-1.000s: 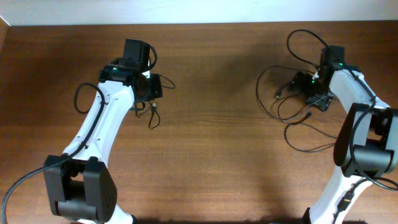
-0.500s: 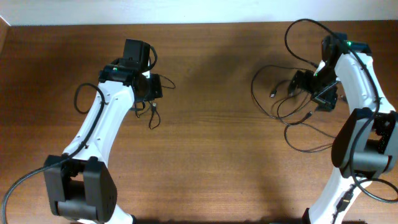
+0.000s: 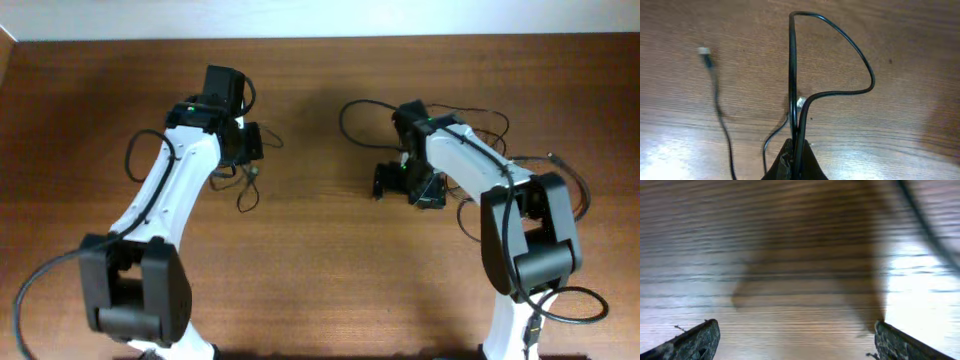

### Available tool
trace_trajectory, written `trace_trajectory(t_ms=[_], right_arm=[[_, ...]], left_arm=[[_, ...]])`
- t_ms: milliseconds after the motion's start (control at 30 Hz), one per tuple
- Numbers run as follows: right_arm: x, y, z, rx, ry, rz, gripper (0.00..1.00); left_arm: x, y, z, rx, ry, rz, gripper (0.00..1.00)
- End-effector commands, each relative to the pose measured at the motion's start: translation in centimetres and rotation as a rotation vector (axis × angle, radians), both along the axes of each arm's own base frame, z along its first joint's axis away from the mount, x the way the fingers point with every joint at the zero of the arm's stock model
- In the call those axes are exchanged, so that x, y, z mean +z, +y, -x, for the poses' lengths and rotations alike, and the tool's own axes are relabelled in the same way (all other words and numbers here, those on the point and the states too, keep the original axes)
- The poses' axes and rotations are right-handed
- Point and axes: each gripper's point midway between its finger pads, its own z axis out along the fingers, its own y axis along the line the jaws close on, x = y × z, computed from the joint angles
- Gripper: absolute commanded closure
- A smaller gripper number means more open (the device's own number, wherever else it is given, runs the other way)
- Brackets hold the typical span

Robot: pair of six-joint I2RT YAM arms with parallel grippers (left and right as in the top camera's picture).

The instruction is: Untangle cables

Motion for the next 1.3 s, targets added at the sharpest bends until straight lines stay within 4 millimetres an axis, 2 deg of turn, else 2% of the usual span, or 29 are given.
trace_trajectory(t_ms=[0, 133, 167, 200, 233, 367, 400, 467, 533, 567, 600, 633, 667, 733, 767, 833, 933, 1133, 1267], right_arm=[[-1.9, 3.0, 1.5, 0.040, 0.011, -0.028, 0.01], [-2.9, 5.3, 1.2, 0.096, -0.065, -0.056, 0.02], [-3.0, 5.3, 1.2, 0.098, -0.066, -0.057, 0.02], [-3.0, 5.3, 1.2, 0.097, -0.066, -0.058, 0.02], [-3.0, 5.3, 1.2, 0.097, -0.066, -0.057, 0.02], [-3.1, 5.2, 1.3, 0.098, -0.066, -0.053, 0.02], [-3.1, 5.2, 1.3, 0.098, -0.065, -0.052, 0.02], [-3.1, 5.2, 1.3, 0.098, -0.065, -0.052, 0.02], [-3.1, 5.2, 1.3, 0.098, -0.066, -0.049, 0.02], [-3.1, 5.2, 1.3, 0.098, -0.065, -0.049, 0.02], [-3.1, 5.2, 1.3, 0.098, -0.065, -0.049, 0.02], [-3.1, 5.2, 1.3, 0.098, -0.065, -0.049, 0.02], [-3.1, 5.2, 1.3, 0.098, -0.065, -0.049, 0.02], [-3.1, 5.2, 1.3, 0.098, -0.065, -0.049, 0.02], [-3.1, 5.2, 1.3, 0.098, -0.065, -0.049, 0.01], [-3.1, 5.2, 1.3, 0.098, -0.065, -0.049, 0.02], [-3.1, 5.1, 1.3, 0.102, -0.063, -0.048, 0.02], [-3.1, 5.1, 1.3, 0.102, -0.064, -0.044, 0.02], [-3.1, 5.1, 1.3, 0.101, -0.065, -0.045, 0.02]], left_arm=[[-2.2, -1.5, 0.3, -0.017, 0.063, 0.080, 1.00], [-2.9, -2.2, 1.0, -0.032, 0.105, 0.117, 0.97], [-2.9, -2.2, 1.0, -0.031, 0.107, 0.117, 0.94], [-2.9, -2.2, 1.1, -0.031, 0.107, 0.117, 0.85], [-2.9, -2.2, 1.1, -0.032, 0.110, 0.121, 0.75], [-3.0, -2.8, 1.7, -0.042, 0.137, 0.147, 0.05], [-2.9, -2.8, 1.7, -0.043, 0.135, 0.150, 0.01], [-1.7, -2.8, 1.0, -0.041, 0.113, 0.152, 0.01], [0.0, -3.0, 0.7, -0.044, 0.106, 0.161, 0.27], [1.2, -3.3, 0.5, -0.049, 0.101, 0.173, 0.58], [2.2, -3.3, 0.4, -0.051, 0.096, 0.176, 0.64], [3.0, -3.4, 0.1, -0.069, 0.081, 0.172, 0.57], [3.7, -3.4, -0.3, -0.082, 0.063, 0.170, 0.22], [4.6, -3.4, -0.7, -0.083, 0.044, 0.173, 0.05], [5.0, -3.4, -0.8, -0.084, 0.038, 0.173, 0.00], [4.9, -2.5, -1.0, -0.066, 0.031, 0.120, 0.01], [4.7, 1.6, -0.9, 0.035, 0.032, -0.057, 0.01], [4.4, 7.9, 0.2, 0.194, 0.087, -0.064, 0.01], [4.4, 9.0, 0.3, 0.219, 0.089, -0.062, 0.01]])
